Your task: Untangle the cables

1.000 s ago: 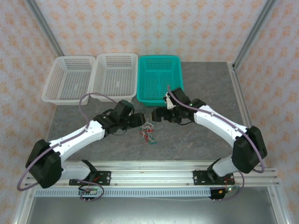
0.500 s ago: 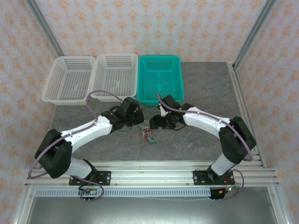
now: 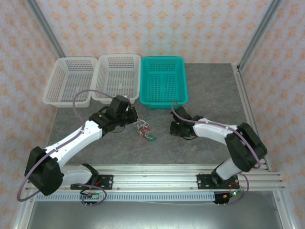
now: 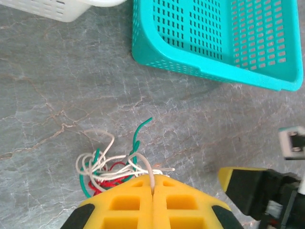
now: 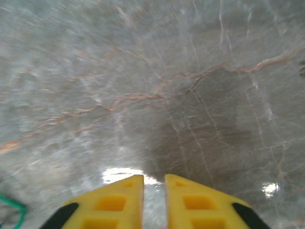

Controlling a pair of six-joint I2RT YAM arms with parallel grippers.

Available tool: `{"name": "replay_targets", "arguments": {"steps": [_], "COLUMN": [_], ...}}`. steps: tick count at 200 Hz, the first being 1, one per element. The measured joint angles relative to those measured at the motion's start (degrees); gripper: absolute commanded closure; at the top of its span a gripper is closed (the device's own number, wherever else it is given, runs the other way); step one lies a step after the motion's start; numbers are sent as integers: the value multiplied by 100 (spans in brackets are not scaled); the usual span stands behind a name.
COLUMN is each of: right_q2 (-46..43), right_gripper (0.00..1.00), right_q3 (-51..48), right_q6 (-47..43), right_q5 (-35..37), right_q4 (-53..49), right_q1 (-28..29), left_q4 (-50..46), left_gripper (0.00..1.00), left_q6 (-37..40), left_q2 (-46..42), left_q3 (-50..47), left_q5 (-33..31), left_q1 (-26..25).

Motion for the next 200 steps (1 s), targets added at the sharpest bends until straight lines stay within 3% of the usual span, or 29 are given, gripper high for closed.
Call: {"name": "replay_targets", "arguments": {"steps": [9,30,46,70,94,126,162,167,173,183,200], "right_q2": [-323,-938,-1134,-1137,-1123,-844,-173,-39,120,374,656], "right_gripper": [51,51,49,40,38,38,49,54,68,99,100], "right_q3": [-52,-63,-17,136,323,570,833,914,1005,1150,1314], "right_q6": [-81,-380,-535,-914,-1495,-1980,-2406,-2424,-2433,-2490,-2459], "right_q5": [-42,-177,-330,-304,-48,1113,1419,1397,1373,1362,1377], "right_q4": [184,791,1040,1045,1064,1346,1742,1755,1775,1794,1777], "right_q1": [74,367,562,1027,1799,2022,1971,1971,1969,1971,1971], "left_q4": [-2,-149,-289,-520,-586,-595,-599,-597,-597,-590,-592], "left_gripper": [98,68,59,50,47,45,41,40,38,35,32], "left_q6": [55,195,243,422,555,601,597,597,595,605,601], "left_q2": [39,136,81,-378,-966,-1051,-901,-868,-813,-728,-544], "left_q3": [11,83,107,107,107,74,-170,-188,-192,-192,-190], "left_q5": [42,-52,-293,-713,-973,-1062,-1038,-1034,-1016,-999,-957], "left_q1": [0,-2,-2,-2,-2,0,-2,0,0,-2,-2]}}
